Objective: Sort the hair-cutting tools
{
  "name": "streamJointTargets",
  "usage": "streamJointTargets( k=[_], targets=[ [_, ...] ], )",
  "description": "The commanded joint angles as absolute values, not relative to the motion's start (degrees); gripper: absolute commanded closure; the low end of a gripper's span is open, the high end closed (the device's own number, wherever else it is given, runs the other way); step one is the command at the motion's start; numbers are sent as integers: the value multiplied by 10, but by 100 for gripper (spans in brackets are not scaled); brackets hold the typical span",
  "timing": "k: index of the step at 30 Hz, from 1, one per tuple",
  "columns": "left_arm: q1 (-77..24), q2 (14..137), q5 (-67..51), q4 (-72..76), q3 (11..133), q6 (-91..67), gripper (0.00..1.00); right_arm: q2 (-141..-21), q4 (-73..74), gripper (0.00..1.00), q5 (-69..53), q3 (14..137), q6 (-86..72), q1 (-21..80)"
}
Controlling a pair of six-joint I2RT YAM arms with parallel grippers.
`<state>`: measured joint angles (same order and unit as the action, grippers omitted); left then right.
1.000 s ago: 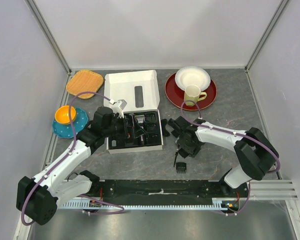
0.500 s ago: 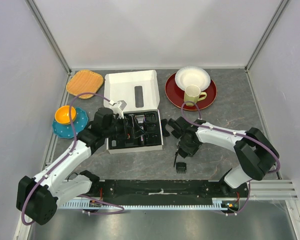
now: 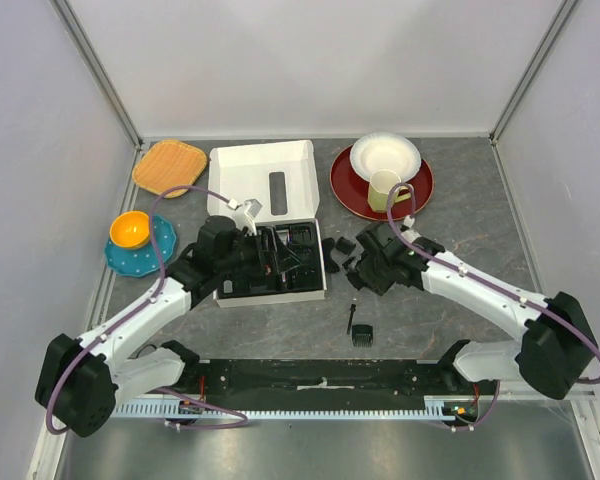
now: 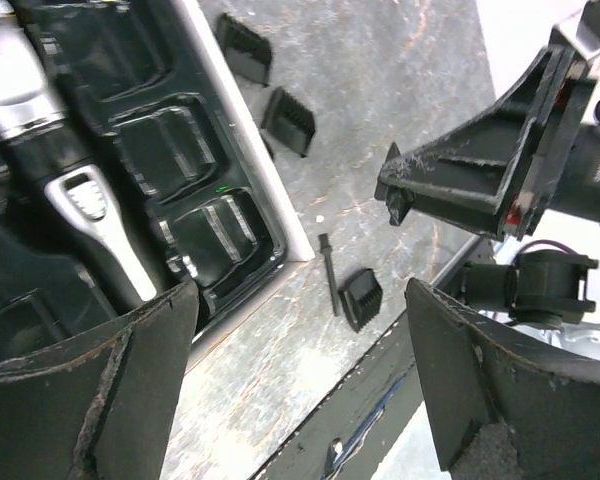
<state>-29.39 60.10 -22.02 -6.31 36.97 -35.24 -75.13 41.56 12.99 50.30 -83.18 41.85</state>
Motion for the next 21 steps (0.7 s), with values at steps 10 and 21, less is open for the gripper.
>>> streamJointTargets(
  k=[10, 21],
  targets=[
    [-473, 663, -59, 212, 375, -392, 19, -659, 311, 83, 117, 555, -855, 418],
    [-523, 735, -2, 256, 408, -406, 34, -619, 297, 83, 109, 548, -857, 418]
  ],
)
